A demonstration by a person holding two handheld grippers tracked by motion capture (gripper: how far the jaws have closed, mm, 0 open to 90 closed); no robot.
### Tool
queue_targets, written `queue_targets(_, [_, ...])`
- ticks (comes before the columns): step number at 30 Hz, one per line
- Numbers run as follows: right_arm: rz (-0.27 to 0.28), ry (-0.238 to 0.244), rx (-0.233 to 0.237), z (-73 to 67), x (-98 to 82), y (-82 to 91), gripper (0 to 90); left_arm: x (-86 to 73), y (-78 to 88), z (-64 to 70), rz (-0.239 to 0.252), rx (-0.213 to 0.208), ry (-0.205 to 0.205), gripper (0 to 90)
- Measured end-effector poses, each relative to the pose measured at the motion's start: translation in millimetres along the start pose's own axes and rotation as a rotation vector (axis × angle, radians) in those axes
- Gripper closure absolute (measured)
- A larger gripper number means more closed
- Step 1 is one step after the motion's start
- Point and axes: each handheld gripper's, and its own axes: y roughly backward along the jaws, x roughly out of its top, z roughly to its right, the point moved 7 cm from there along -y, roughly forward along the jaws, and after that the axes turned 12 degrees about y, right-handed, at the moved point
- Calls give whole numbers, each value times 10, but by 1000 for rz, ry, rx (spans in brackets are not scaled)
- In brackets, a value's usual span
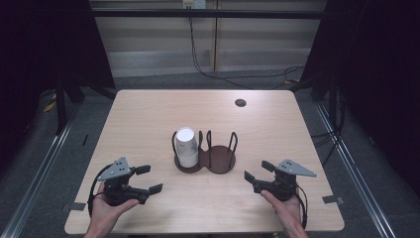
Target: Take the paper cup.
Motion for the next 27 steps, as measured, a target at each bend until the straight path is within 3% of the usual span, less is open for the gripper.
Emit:
queue_targets(9, [-11,13,20,-22,-4,19,172,75,-45,-8,-13,-6,-1,210])
queue_targets(15, [-27,29,23,-40,-14,27,173,178,-35,-42,-5,15,4,227])
queue_targets(20, [-35,36,32,-70,-14,40,174,291,-54,-32,-9,-1,15,234])
queue_targets(27, [-46,40,33,-86,-25,46,176,404,-43,-10,-6,-10,-6,236])
